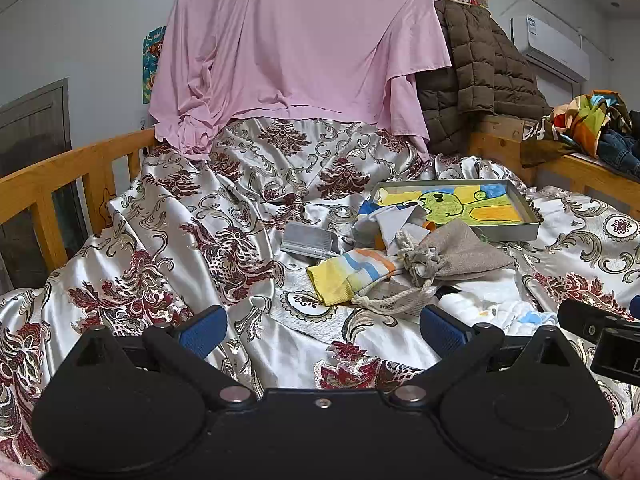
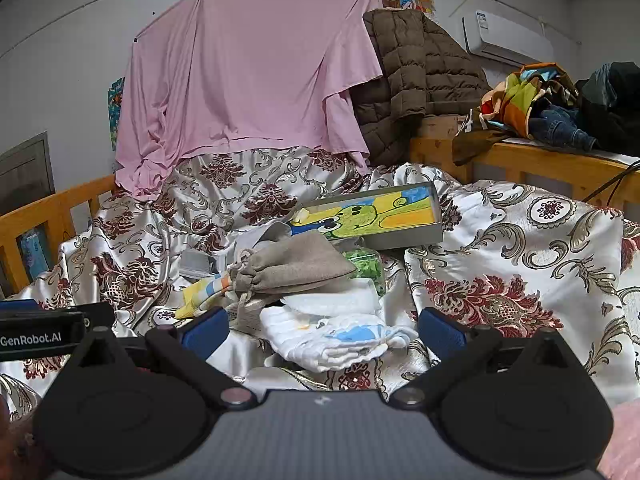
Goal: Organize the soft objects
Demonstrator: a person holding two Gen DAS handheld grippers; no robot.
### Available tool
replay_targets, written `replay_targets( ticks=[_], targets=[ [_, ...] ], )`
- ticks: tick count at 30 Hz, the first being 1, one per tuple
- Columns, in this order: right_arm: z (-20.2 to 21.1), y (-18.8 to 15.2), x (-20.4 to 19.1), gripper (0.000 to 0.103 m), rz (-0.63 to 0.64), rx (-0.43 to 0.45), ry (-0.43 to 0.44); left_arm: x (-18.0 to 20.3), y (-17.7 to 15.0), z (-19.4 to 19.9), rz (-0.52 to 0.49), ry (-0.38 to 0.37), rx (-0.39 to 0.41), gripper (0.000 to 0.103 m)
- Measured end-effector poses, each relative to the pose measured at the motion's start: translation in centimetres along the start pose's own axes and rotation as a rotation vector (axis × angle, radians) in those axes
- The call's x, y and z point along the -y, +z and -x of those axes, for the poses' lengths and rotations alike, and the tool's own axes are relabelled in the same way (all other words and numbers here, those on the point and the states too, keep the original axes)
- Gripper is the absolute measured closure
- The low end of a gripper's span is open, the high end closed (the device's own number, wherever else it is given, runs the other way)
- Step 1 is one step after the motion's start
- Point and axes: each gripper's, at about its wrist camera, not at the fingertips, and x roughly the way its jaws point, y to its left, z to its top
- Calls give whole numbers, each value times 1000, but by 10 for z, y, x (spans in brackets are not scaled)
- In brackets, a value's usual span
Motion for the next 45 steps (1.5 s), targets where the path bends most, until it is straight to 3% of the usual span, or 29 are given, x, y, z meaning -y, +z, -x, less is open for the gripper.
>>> replay_targets(
  ticks=[45],
  targets=[
    [-3,1,2,0,-8,-8,-2,0,0,0,-1,2,4,1]
  ],
)
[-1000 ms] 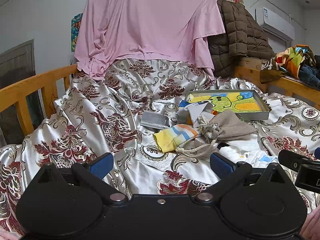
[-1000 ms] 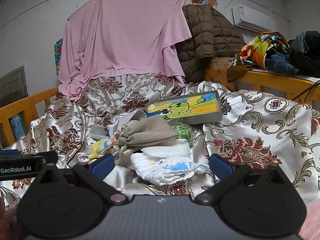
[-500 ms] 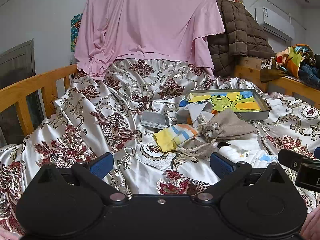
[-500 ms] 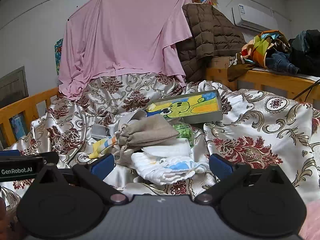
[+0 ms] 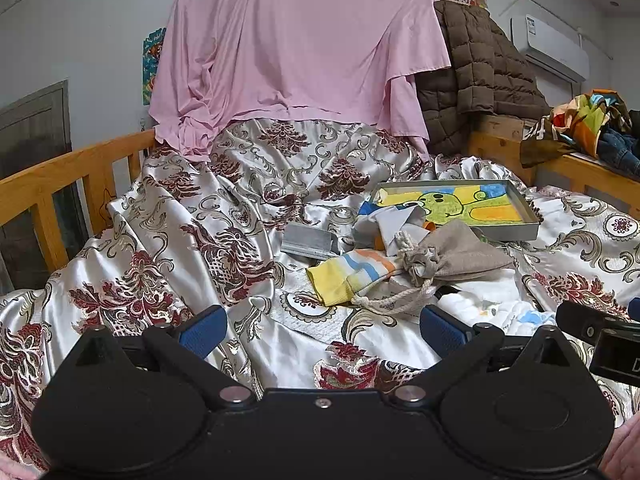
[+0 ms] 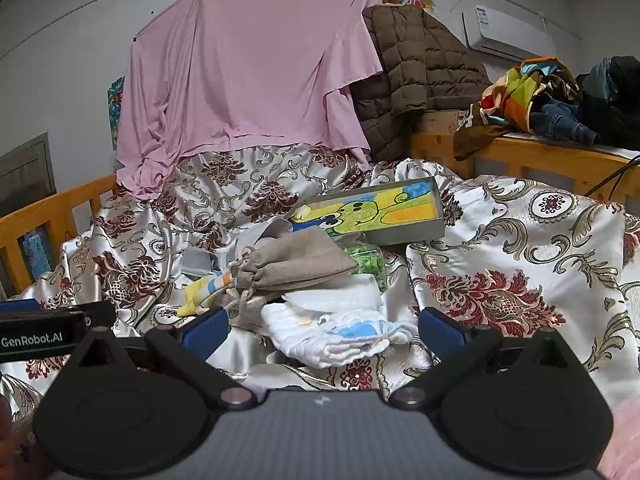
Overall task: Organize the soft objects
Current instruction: 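Lower the left gripper onto the beige drawstring pouch and close on it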
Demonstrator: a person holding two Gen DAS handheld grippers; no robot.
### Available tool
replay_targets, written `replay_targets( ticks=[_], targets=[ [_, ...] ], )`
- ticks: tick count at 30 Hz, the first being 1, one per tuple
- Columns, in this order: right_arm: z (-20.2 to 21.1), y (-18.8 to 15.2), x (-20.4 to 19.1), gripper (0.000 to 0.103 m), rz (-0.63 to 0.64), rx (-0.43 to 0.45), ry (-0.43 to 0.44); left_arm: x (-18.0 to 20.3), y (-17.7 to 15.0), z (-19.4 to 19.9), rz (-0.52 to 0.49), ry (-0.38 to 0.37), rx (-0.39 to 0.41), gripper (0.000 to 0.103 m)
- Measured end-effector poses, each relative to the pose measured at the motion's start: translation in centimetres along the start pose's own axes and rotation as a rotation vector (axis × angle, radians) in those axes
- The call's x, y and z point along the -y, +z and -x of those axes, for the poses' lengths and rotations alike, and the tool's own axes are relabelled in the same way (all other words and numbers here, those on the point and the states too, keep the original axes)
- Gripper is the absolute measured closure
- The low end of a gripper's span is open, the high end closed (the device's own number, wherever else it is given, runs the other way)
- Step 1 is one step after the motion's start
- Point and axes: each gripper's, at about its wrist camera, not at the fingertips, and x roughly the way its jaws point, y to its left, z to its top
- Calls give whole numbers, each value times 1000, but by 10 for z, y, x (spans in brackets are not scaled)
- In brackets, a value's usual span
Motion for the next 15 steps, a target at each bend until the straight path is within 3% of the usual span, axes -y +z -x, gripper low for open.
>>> replay_targets(
  ticks=[10,15],
  targets=[
    [1,-1,0,0,-17,-10,-22,2,5,2,-3,-3,22,1],
    [-9,5,3,0,-29,-62,-40,3,2,-10,-28,17,32,1]
  ],
)
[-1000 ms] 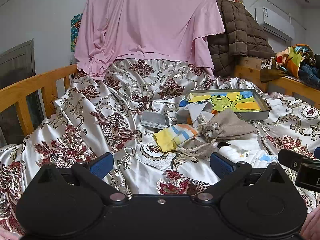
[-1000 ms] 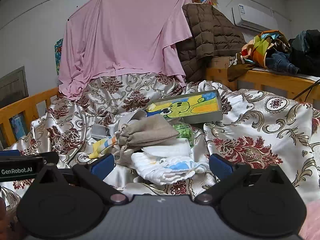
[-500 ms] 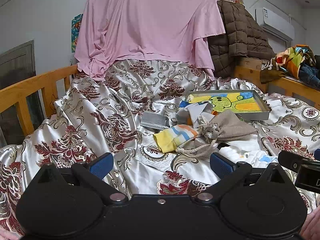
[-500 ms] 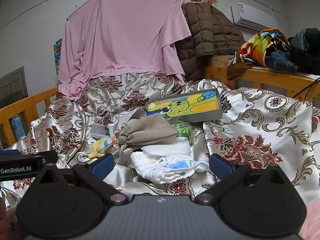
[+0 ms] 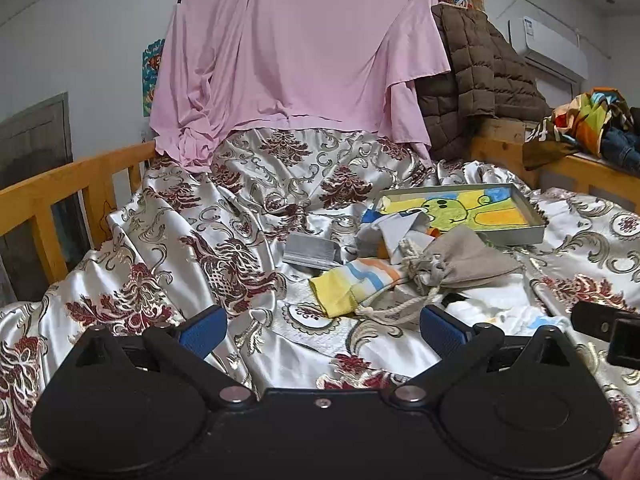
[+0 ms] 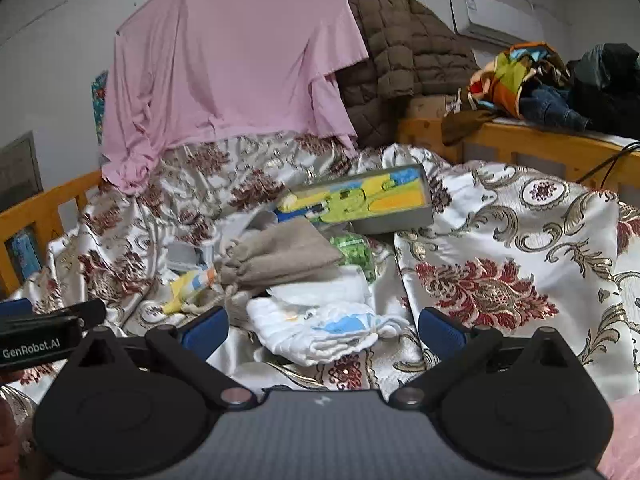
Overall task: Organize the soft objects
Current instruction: 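Lower the left gripper onto the beige drawstring pouch and close on it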
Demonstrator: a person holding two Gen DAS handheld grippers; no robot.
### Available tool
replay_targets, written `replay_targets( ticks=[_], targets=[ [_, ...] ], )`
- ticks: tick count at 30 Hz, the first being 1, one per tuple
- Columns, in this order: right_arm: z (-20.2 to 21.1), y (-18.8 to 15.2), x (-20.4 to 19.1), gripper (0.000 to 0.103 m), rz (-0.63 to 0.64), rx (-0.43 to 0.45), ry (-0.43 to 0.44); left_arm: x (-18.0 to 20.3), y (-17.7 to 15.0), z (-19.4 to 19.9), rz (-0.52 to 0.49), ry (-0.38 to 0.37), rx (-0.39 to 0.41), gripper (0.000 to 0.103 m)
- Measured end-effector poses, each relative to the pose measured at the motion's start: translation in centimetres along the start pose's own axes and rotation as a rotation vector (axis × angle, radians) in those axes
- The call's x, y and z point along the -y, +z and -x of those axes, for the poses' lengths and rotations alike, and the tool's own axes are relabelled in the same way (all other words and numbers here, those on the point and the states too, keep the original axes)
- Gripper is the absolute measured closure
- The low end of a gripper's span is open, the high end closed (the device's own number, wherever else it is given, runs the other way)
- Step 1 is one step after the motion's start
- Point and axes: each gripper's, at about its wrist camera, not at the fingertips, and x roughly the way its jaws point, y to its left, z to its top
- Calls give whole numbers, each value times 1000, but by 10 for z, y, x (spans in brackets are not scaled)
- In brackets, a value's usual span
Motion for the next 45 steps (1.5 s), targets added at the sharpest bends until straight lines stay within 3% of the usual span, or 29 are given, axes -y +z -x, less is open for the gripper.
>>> replay_targets(
  ticks=[5,16,28,37,45],
  targets=[
    [-20,5,5,0,-1,-78,27,-1,2,-12,12,-17,3,1],
    [-64,23,16,0,47,-181,79,16,11,-55,-70,-111,-27,1],
    [-122,38,29,0,75,-303,202,48,47,-116,-337,-277,-29,1],
    [-162,37,39,0,62,-411,289,70,69,-166,-458,-438,-97,1],
    [-174,35,38,0,79,-446,316,89,71,-194,-624,-570,-169,2]
  ],
)
